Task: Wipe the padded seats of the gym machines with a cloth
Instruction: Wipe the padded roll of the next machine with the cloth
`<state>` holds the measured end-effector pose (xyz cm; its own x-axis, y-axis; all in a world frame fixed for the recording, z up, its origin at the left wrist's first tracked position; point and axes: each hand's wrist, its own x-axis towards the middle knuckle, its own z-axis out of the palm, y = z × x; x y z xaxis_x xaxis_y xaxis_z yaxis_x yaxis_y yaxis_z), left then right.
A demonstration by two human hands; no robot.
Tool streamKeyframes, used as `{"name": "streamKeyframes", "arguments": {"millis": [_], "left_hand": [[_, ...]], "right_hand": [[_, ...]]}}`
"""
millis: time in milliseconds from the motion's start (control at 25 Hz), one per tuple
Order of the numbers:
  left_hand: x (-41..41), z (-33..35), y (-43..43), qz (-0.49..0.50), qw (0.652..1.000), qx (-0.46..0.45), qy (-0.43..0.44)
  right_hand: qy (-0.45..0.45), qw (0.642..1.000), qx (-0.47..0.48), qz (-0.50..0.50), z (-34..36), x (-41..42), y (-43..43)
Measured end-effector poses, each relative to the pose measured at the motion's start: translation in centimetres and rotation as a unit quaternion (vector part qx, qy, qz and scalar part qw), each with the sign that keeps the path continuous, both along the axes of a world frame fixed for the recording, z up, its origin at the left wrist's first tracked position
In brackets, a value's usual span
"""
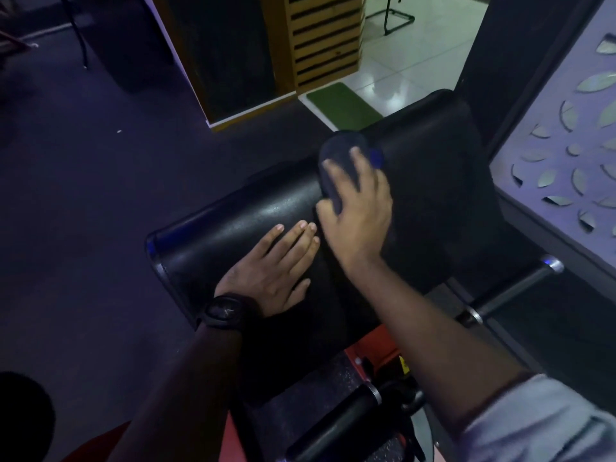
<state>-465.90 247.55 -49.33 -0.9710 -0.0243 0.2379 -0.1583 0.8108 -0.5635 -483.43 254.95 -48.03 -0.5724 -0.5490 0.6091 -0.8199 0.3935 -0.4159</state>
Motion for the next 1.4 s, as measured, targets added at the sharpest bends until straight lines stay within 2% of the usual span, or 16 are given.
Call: {"name": "streamKeyframes", "arguments": {"millis": [120, 160, 240, 320, 400, 480, 520, 600, 680, 880, 1000, 1040, 1200, 1280, 1360, 1400], "left_hand": [[-0.1, 0.0, 0.0, -0.001, 1.0, 0.005, -0.006], [-0.1, 0.1, -0.1, 0.002, 1.0, 0.006, -0.006], [0.1, 0.0, 0.0, 0.003, 1.0, 0.006, -0.006], [0.1, 0.0, 0.1, 0.005, 1.0, 0.0, -0.007], [0.1, 0.0, 0.1, 0.008, 1.0, -0.001, -0.006], [0.1, 0.0, 0.1, 0.005, 1.0, -0.004, -0.004], [0.1, 0.1, 0.1, 0.007, 1.0, -0.005, -0.004], [0.1, 0.2, 0.1, 0.01, 1.0, -0.003, -0.014], [0.1, 0.1, 0.1, 0.012, 1.0, -0.006, -0.019], [0.1, 0.2, 0.0, 0.016, 1.0, -0.01, -0.024], [0.1, 0.2, 0.1, 0.015, 1.0, -0.011, -0.024], [0.1, 0.2, 0.0, 0.017, 1.0, -0.008, -0.023], [0.0, 0.2, 0.0, 0.016, 0.999, 0.013, -0.024], [0.2, 0.6, 0.1, 0.014, 0.999, 0.03, -0.03], [0.2, 1.1, 0.2, 0.013, 0.999, 0.039, -0.028], [0.0, 1.4, 0.3, 0.014, 0.999, 0.042, -0.025]], "right_hand": [[0.193, 0.961, 0.062, 0.187, 0.2, -2.5, 0.9], [0.22, 0.954, 0.066, 0.193, 0.8, -4.7, 1.1], [0.101, 0.992, 0.034, 0.069, 1.2, -6.3, 1.0], [-0.079, 0.993, -0.03, -0.078, 1.0, -3.1, 0.6], [0.004, 1.0, 0.009, -0.016, 0.2, -0.7, 0.5], [0.175, 0.971, 0.078, 0.146, 0.1, -3.5, 1.7], [0.203, 0.963, 0.087, 0.151, 0.6, -5.7, 2.0], [0.068, 0.996, 0.056, 0.024, 1.0, -6.9, 1.8], [-0.098, 0.988, -0.008, -0.119, 1.0, -3.4, 1.1], [0.165, 0.979, 0.09, 0.074, -0.5, -4.6, 3.3], [-0.044, 0.993, 0.043, -0.099, -1.2, -2.1, 3.7], [-0.065, 0.989, 0.044, -0.127, -1.7, 0.2, 3.6], [0.126, 0.983, 0.114, 0.065, -3.9, -0.6, 6.6], [-0.01, 0.998, 0.046, -0.04, -4.0, -1.7, 6.4], [-0.219, 0.955, -0.054, -0.192, -3.4, 1.4, 5.1], [-0.193, 0.96, -0.032, -0.2, -3.5, 2.9, 4.6]]}}
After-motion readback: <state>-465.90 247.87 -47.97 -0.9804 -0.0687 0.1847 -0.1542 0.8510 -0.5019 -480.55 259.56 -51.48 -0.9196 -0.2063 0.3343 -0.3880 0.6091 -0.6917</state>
